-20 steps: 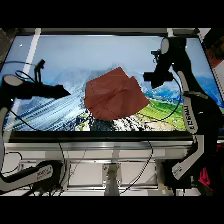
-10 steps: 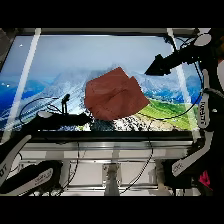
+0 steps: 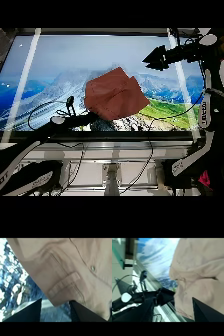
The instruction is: Fold the clothes and pants, and hang the long-sleeved shirts on hangers.
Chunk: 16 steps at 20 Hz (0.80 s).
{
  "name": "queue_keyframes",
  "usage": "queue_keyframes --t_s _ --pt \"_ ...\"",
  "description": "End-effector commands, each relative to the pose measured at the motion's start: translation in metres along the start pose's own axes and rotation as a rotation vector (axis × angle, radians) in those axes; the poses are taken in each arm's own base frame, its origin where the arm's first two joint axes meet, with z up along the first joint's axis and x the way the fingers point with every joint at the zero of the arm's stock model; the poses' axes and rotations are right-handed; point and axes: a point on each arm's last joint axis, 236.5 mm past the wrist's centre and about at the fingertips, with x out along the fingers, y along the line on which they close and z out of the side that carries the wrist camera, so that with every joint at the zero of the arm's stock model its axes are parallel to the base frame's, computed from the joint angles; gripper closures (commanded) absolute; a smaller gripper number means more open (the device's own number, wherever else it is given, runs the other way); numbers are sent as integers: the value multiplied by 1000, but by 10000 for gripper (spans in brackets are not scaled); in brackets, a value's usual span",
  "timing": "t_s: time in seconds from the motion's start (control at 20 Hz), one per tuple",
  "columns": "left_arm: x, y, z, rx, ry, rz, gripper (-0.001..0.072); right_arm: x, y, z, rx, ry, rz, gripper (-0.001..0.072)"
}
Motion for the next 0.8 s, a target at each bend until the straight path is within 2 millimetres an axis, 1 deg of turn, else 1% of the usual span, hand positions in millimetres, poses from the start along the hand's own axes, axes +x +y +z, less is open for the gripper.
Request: queue_keyframes --t_s 0.0,0.1,0.2,0.3,0.35,0.4,0.45,0.55,0.6,0.75 --pt "0 2 18 -114 -88 12 294 -1 11 4 -3 -17 47 192" --pt "1 3 18 -128 -90 13 294 -1 11 4 -3 -17 47 192" --pt "5 8 15 -145 -77 25 294 -1 11 4 -3 -17 47 192" --pt "10 9 13 -221 -75 17 296 -1 11 4 -3 -15 47 192" --pt "10 5 11 -246 -65 -1 302 0 11 3 -3 -13 48 192" --pt "10 -3 7 -244 -41 -27 350 0 11 3 -3 -12 48 192" --pt "10 -13 1 -206 -8 -61 390 0 11 3 -3 -12 48 192" --pt "5 -34 -19 -46 71 -147 387 -1 11 4 -3 -18 46 192" --pt "4 -40 -24 -32 93 -171 387 -1 10 5 -3 -19 46 192" --pt "3 -43 -26 -32 102 -183 387 -1 10 8 -3 -36 43 192"
